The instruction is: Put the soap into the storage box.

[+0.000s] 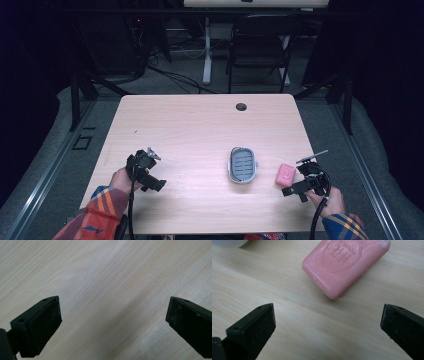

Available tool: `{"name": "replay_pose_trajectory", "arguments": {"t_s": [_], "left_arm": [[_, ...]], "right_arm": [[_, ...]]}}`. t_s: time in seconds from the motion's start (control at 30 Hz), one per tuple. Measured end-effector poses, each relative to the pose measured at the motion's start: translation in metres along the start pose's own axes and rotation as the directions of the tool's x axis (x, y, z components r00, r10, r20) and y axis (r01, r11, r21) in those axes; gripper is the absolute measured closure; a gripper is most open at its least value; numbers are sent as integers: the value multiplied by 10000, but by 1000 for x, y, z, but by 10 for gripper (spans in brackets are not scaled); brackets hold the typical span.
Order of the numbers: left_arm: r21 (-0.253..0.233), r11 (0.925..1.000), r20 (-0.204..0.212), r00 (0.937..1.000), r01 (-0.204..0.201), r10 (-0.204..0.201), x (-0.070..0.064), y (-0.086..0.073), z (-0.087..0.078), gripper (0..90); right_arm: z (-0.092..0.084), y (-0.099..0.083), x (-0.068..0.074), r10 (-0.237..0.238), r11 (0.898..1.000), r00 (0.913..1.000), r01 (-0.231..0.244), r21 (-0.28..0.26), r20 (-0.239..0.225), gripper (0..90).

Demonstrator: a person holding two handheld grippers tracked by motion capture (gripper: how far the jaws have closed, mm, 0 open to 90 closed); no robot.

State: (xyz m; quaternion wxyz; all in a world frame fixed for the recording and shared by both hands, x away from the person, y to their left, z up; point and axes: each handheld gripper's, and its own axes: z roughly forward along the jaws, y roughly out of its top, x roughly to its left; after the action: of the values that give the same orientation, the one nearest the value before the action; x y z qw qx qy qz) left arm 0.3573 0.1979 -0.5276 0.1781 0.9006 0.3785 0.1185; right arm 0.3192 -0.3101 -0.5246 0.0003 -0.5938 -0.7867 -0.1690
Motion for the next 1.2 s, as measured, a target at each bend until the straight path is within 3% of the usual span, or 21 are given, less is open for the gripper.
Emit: {"name": "replay_pose_trajectory", "arguments": {"t_s": [0.3,0.43,0.57,0.73,0.97,1.2], "left_arm": [[-91,10000,51,10000,-16,16,0,0,0,0],[-82,10000,78,10000,-39,40,0,0,0,0],[-40,9997,126,9997,-224,224,-2,1,0,0],[-19,9997,149,9996,-230,231,-2,2,1,0],[-77,9995,225,9993,-312,314,-2,1,1,0],[-93,9994,245,9991,-336,338,-2,1,1,0]], "right_arm": [[3,12,3,463,9985,9989,-464,-275,-53,0],[2,17,1,495,9987,9987,-496,-139,-70,0],[4,22,-4,923,9951,9955,-930,-328,-217,0],[9,31,-3,1089,9936,9940,-1093,-296,-141,0],[15,42,-5,1199,9927,9927,-1200,-79,-111,0],[23,52,-9,1183,9923,9927,-1190,342,231,0]]}}
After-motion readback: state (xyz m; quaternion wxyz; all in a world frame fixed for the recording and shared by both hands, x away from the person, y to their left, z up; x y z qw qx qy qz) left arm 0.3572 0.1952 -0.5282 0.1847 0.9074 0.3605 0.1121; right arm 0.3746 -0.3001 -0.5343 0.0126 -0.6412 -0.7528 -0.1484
